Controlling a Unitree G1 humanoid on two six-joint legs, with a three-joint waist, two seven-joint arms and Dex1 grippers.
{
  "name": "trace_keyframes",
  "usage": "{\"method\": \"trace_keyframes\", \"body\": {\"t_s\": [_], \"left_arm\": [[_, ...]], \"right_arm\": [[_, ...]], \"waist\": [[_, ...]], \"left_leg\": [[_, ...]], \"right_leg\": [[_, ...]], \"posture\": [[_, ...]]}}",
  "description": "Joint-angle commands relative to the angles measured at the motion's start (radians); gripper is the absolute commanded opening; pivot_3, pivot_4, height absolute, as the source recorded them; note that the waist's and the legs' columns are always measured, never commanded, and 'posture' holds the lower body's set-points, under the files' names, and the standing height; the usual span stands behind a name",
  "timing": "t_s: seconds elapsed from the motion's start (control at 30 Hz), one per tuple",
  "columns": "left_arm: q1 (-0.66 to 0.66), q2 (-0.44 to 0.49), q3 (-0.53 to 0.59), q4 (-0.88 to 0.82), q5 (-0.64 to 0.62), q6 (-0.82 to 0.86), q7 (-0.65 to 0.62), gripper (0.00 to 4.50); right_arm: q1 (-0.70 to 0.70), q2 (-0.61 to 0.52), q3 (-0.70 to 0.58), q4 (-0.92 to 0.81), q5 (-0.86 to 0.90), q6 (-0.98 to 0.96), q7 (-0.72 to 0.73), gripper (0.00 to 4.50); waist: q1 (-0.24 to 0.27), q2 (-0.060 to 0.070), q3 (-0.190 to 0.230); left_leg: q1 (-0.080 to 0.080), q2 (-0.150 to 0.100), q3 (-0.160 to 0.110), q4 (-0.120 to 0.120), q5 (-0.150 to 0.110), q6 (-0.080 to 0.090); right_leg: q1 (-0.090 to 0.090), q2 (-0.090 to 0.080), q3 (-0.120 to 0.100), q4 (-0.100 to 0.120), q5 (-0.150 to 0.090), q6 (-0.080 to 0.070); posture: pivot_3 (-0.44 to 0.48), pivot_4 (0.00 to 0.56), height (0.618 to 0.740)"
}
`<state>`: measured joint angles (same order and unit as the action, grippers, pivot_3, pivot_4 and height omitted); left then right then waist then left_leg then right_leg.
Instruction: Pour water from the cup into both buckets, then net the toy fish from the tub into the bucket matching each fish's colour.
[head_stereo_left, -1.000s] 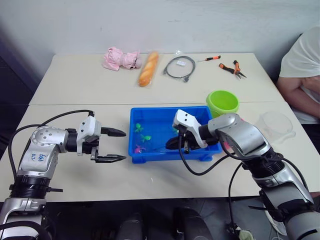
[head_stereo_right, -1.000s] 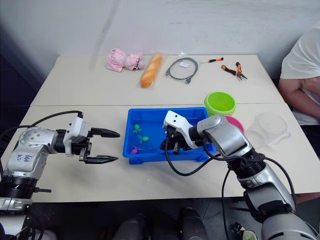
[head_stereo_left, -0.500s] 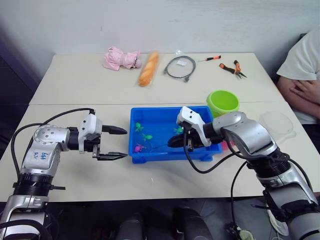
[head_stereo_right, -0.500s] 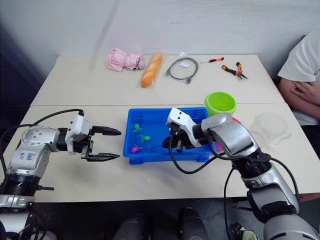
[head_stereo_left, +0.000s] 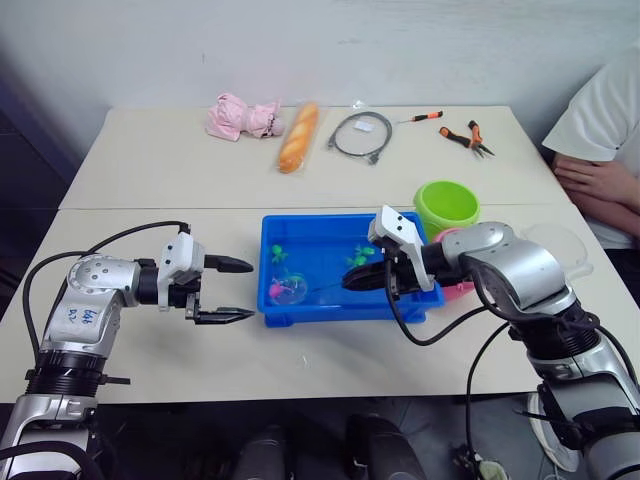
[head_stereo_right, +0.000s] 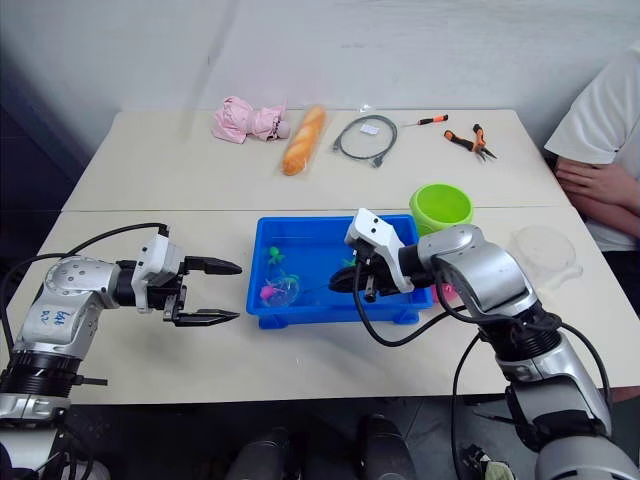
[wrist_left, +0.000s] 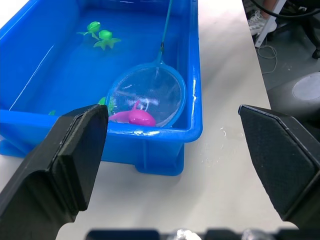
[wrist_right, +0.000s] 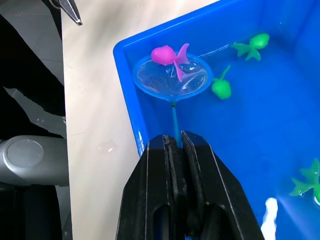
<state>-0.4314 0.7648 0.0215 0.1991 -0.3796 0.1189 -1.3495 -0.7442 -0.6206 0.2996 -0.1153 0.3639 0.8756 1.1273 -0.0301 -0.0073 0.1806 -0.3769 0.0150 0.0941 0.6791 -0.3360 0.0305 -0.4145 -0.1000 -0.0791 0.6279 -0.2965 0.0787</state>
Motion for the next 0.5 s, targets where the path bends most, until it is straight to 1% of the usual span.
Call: {"method": "trace_keyframes", "body": {"t_s": [0.03, 0.2, 0.37, 0.47, 0.5], "left_arm": [[-0.013, -0.001, 0.004, -0.012, 0.004, -0.012, 0.001, 4.47], [-0.024, -0.008, 0.013, -0.027, -0.004, 0.002, 0.02, 4.47], [0.005, -0.019, 0.044, -0.128, -0.061, 0.083, 0.075, 4.47], [0.004, -0.031, 0.055, -0.162, -0.09, 0.124, 0.105, 4.47], [-0.01, -0.046, 0.067, -0.176, -0.123, 0.16, 0.124, 4.47]], "right_arm": [[0.01, -0.009, -0.043, -0.043, 0.022, -0.042, 0.003, 0.0], [0.06, -0.027, -0.093, -0.073, 0.021, -0.115, -0.012, 0.0], [0.122, -0.074, -0.174, -0.129, 0.051, -0.116, -0.027, 0.0], [0.156, -0.107, -0.213, -0.167, 0.063, -0.117, -0.037, 0.0], [0.173, -0.117, -0.24, -0.189, 0.078, -0.108, -0.047, 0.0]], "waist": [[0.0, 0.0, 0.0], [0.002, 0.0, 0.0], [0.003, 0.0, 0.0], [0.004, 0.0, 0.0], [0.004, 0.0, 0.0]], "left_leg": [[0.0, 0.0, 0.0, 0.0, 0.0, 0.0], [0.0, 0.0, 0.0, 0.0, 0.0, 0.0], [0.0, 0.0, 0.0, 0.0, 0.0, 0.0], [0.0, 0.0, 0.0, 0.0, -0.001, 0.001], [0.0, 0.0, 0.0, 0.0, -0.001, 0.001]], "right_leg": [[0.0, 0.0, 0.0, 0.0, 0.0, 0.0], [0.0, 0.0, 0.0, 0.0, 0.0, 0.0], [0.0, 0.0, 0.0, 0.0, 0.0, 0.0], [0.001, 0.0, 0.0, -0.001, 0.0, 0.0], [0.001, 0.0, 0.0, -0.001, 0.0, 0.0]], "posture": [[0.0, 0.15, 0.738], [0.0, 0.15, 0.738], [0.0, 0.15, 0.738], [0.0, 0.15, 0.738], [0.0, 0.15, 0.738]]}}
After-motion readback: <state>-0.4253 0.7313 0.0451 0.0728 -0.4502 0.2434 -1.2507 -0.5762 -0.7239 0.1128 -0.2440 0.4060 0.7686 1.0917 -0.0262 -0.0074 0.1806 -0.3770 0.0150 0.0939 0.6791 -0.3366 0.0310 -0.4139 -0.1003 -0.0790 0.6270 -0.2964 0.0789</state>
